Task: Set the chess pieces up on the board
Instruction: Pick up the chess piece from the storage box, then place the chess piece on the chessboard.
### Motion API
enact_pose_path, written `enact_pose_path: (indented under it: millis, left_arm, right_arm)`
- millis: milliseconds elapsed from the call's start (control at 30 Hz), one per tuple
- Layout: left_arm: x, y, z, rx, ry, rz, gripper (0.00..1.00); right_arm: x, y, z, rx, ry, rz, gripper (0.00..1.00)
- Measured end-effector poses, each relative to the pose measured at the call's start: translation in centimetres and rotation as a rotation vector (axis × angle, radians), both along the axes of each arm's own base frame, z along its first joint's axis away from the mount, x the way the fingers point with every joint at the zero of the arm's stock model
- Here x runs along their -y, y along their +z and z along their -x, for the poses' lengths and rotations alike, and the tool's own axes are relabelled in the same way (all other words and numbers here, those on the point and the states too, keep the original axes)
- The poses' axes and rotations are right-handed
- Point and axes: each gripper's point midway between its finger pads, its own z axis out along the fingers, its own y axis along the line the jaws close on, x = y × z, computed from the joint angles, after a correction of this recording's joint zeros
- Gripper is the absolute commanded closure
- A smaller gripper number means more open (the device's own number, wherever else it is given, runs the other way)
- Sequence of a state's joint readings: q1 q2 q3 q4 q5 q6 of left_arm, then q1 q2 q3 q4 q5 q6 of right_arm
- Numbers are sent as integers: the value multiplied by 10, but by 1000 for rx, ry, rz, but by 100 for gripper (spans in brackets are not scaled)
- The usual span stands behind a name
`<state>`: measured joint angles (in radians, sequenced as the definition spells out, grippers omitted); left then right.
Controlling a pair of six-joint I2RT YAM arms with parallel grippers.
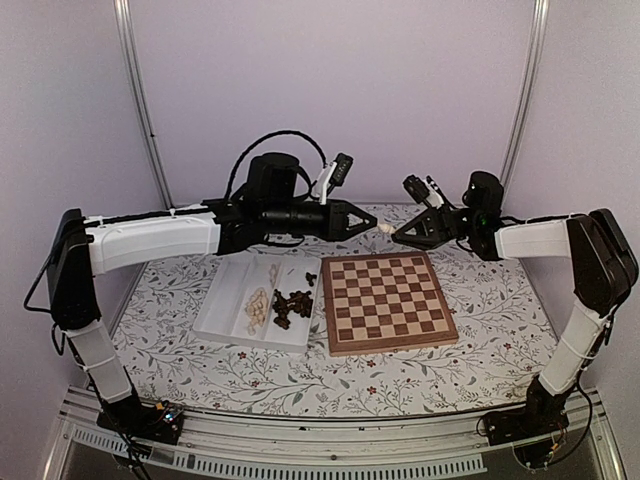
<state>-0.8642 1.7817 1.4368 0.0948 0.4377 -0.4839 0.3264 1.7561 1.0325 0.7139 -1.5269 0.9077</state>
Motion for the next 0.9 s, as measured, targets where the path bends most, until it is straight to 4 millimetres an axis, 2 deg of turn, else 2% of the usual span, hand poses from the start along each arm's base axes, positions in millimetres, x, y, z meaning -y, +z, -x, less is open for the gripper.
enact_pose_path:
  millis: [233, 400, 567, 633, 700, 833, 900]
  left_arm:
    - [1, -1, -1, 2, -2, 3, 97]
    - [2, -9, -1, -10, -3, -15, 97]
    - [-4, -24, -2, -7, 10, -102, 96]
    - [-8, -29, -4, 5, 22, -149, 96]
    - [-12, -36, -6, 20, 35, -198, 96]
    - [-25, -54, -7, 37, 62, -289, 95]
    - [-33, -58, -8, 51, 80, -329, 96]
  right_arm:
    - [3, 0, 0, -11, -8, 1, 100]
    - [10, -3, -6, -8, -35, 0, 100]
    - [24, -10, -29, -36, -147, 37, 100]
    - [22, -11, -50, 45, -249, 97, 100]
    - [21, -8, -64, 197, -325, 173, 100]
    - [30, -9, -62, 489, -392, 373, 100]
    - [40, -16, -55, 631, -396, 508, 100]
